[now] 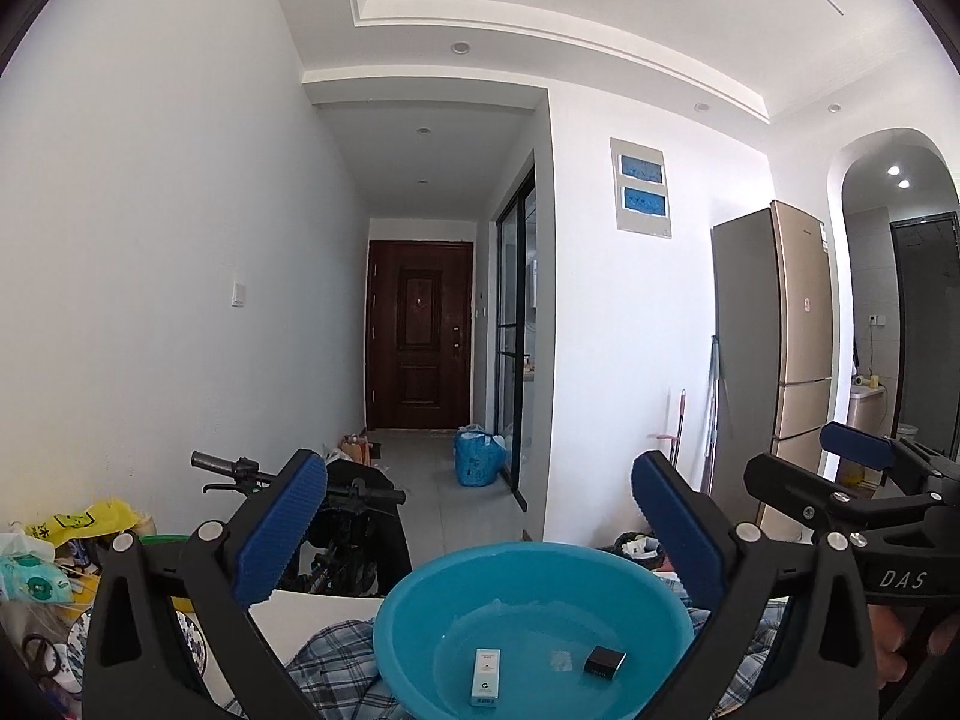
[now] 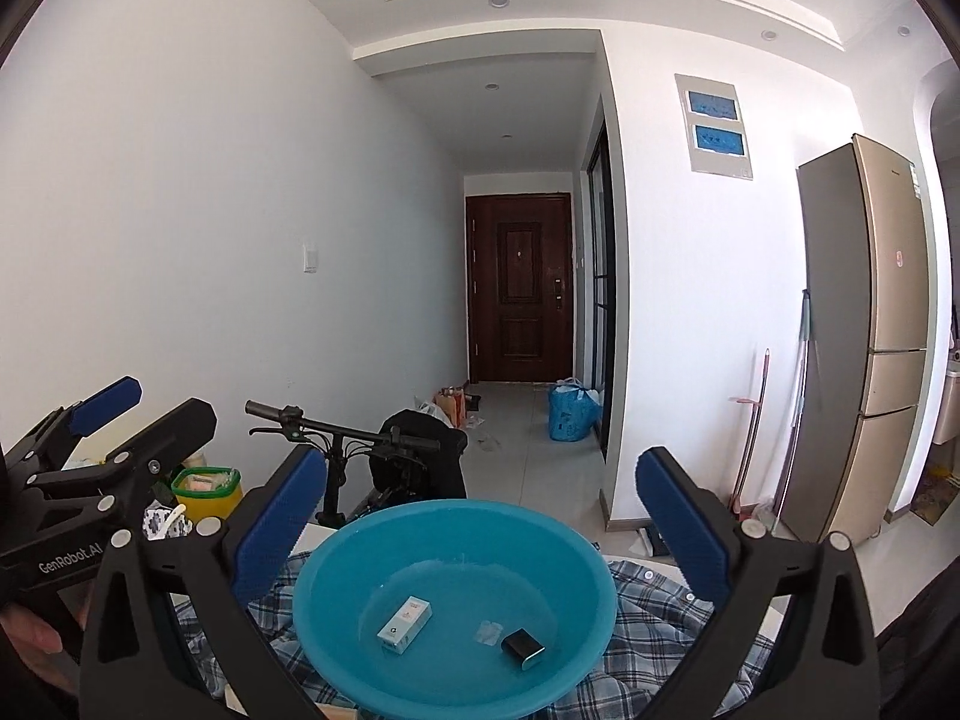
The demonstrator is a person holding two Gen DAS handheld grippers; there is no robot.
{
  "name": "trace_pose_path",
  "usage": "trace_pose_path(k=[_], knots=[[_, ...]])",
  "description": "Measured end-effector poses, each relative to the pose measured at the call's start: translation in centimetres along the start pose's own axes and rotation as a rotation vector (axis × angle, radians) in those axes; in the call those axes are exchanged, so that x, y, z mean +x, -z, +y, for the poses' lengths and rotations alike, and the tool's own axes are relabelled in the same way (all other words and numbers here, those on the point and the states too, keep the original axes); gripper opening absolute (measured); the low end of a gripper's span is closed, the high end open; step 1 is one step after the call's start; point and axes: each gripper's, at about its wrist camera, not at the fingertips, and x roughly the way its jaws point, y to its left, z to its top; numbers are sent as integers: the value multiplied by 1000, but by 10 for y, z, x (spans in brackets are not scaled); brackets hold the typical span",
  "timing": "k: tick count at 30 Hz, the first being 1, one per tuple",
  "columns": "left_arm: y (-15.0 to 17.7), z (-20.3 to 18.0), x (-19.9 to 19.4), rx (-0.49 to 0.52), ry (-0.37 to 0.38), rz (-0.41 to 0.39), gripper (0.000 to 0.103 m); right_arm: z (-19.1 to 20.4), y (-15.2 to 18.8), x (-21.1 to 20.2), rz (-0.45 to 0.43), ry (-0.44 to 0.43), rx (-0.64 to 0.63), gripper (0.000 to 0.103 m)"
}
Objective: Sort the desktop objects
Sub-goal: 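Raise both open tools away from the teal basin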
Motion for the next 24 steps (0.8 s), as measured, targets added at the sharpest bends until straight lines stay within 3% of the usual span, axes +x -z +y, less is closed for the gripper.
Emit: trace_pose_path(k=[7, 15, 24], knots=[[-11, 2, -31, 10, -8, -77, 103, 6, -6, -26, -87, -27, -9, 103], [-23, 6, -60, 30, -37, -120, 103, 1, -12, -51, -135, 24, 23, 103], [-42, 5, -119, 22, -43, -201, 103, 11, -24, -107, -209, 19, 3, 103]])
